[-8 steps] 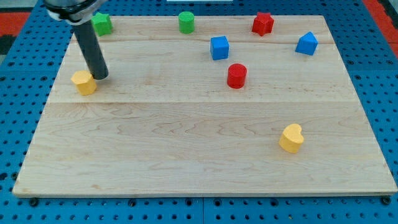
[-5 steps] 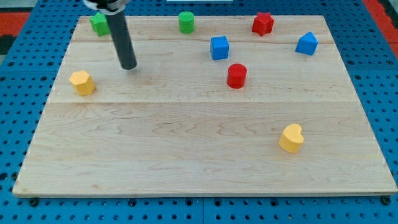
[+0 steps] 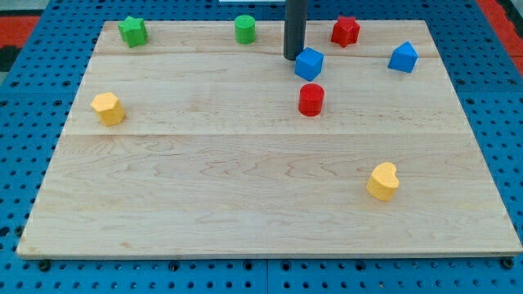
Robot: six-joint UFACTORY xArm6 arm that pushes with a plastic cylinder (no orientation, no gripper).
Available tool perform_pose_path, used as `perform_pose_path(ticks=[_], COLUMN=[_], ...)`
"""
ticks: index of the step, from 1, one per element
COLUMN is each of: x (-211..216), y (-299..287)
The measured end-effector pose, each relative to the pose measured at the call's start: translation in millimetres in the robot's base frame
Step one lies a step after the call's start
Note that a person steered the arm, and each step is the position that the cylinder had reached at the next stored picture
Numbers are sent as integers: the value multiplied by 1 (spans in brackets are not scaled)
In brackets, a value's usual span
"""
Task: Slide the cube to the right of the red circle
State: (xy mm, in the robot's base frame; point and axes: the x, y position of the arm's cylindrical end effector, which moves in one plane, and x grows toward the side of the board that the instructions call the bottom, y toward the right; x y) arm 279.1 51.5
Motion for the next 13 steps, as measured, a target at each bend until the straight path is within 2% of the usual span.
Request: perform_pose_path(ticks=[3, 7, 9, 11, 12, 13], x=[-22, -23, -27, 55, 23, 23], y=[18, 51, -6, 85, 82, 46])
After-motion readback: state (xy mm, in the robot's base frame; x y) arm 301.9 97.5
